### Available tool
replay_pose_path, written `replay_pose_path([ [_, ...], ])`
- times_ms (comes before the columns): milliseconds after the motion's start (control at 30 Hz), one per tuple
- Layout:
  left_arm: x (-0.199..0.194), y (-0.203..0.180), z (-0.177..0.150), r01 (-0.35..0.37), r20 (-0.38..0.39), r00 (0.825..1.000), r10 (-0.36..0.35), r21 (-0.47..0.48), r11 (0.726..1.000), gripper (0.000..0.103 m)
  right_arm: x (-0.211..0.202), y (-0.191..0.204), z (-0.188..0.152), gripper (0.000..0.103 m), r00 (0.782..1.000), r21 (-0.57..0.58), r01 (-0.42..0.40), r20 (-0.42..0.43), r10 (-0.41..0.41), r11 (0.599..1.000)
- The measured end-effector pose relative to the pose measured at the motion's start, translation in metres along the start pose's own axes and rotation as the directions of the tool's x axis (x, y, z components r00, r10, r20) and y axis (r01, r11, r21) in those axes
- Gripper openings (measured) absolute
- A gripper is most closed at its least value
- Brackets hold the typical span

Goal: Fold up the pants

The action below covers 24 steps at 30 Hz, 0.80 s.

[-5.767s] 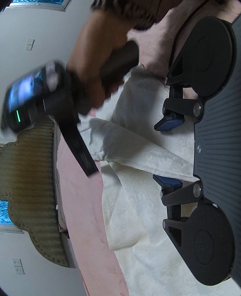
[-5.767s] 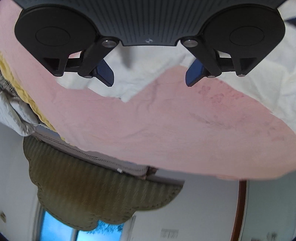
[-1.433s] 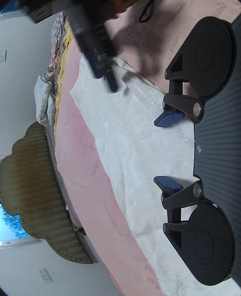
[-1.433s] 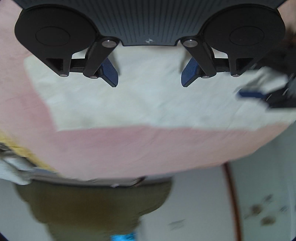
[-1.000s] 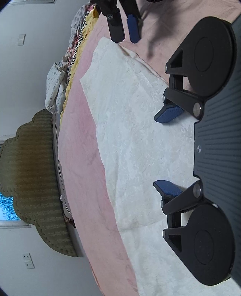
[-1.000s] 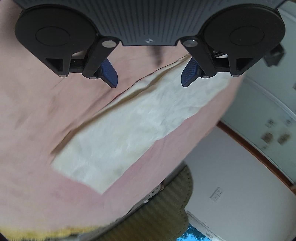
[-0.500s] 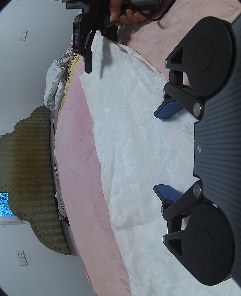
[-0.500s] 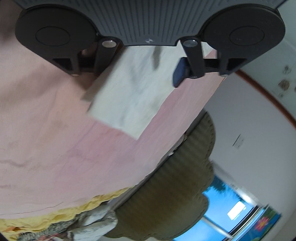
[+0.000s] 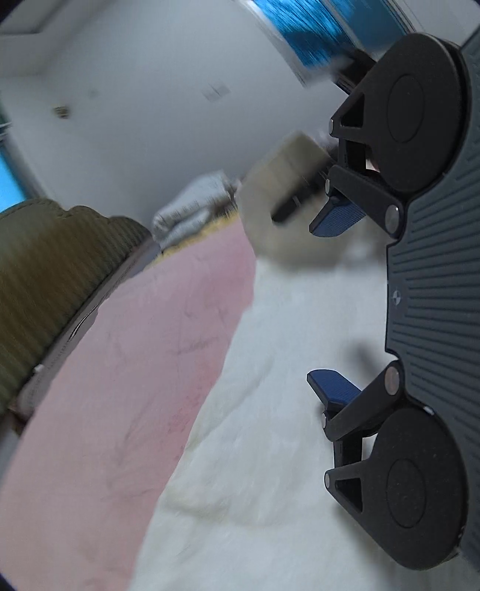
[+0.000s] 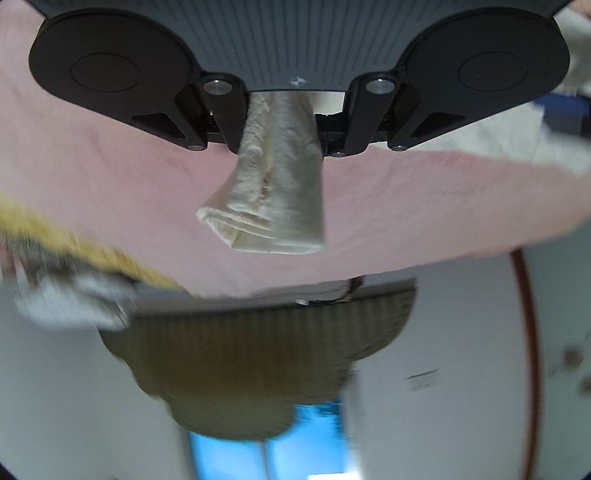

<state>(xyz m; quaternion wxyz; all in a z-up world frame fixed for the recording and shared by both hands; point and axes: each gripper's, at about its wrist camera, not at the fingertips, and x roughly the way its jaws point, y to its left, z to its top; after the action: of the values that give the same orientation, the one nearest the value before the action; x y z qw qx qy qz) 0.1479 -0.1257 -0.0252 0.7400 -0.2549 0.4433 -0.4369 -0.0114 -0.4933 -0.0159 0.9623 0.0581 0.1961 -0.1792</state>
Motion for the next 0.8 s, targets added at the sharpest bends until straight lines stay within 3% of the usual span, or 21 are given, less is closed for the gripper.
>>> replay_pose_path([
  [67, 0.004, 0.003, 0.005, 0.09, -0.003, 0.996, -0.09, -0.094, 0.992, 0.081, -0.004, 0.033, 0.0, 0.012, 1.0, -0.129, -0.025, 0.013, 0.027, 0.991],
  [200, 0.017, 0.007, 0.009, 0.212, 0.013, 0.977, -0.215, -0.244, 0.946, 0.085, -0.008, 0.079, -0.008, 0.012, 0.996, -0.248, -0.085, 0.01, 0.09, 0.965],
  [300, 0.027, 0.014, 0.014, 0.22, 0.036, 0.975, -0.22, -0.327, 0.919, 0.089, -0.013, 0.1, -0.014, 0.012, 0.993, -0.291, -0.105, 0.015, 0.115, 0.951],
  [433, 0.041, 0.021, 0.022, 0.158, -0.005, 0.985, -0.171, -0.361, 0.919, 0.086, -0.019, 0.113, -0.02, 0.012, 0.988, -0.313, -0.146, 0.003, 0.155, 0.939],
  [500, 0.044, 0.024, 0.027, 0.12, -0.032, 0.99, -0.14, -0.356, 0.927, 0.068, -0.021, 0.122, -0.023, 0.012, 0.988, -0.352, -0.142, 0.0, 0.151, 0.925],
  [567, 0.043, 0.025, 0.029, 0.069, -0.054, 0.994, -0.091, -0.327, 0.943, 0.035, -0.025, 0.131, -0.027, 0.012, 0.989, -0.382, -0.142, -0.007, 0.151, 0.913],
  [633, 0.037, 0.023, 0.032, 0.008, -0.039, 0.999, -0.019, -0.263, 0.965, 0.015, -0.025, 0.138, -0.029, 0.012, 0.988, -0.39, -0.15, -0.022, 0.154, 0.908],
  [667, 0.031, 0.02, 0.034, -0.019, -0.024, 1.0, 0.014, -0.211, 0.977, 0.008, -0.024, 0.14, -0.028, 0.012, 0.986, -0.391, -0.162, -0.032, 0.162, 0.906],
  [733, 0.018, 0.013, 0.038, -0.074, 0.016, 0.997, 0.076, -0.096, 0.993, 0.005, -0.024, 0.148, -0.027, 0.012, 0.98, -0.39, -0.196, -0.05, 0.192, 0.9],
  [800, 0.001, 0.0, 0.037, -0.172, 0.085, 0.982, 0.166, 0.065, 0.983, 0.005, -0.025, 0.164, -0.025, 0.012, 0.974, -0.411, -0.221, -0.053, 0.218, 0.885],
])
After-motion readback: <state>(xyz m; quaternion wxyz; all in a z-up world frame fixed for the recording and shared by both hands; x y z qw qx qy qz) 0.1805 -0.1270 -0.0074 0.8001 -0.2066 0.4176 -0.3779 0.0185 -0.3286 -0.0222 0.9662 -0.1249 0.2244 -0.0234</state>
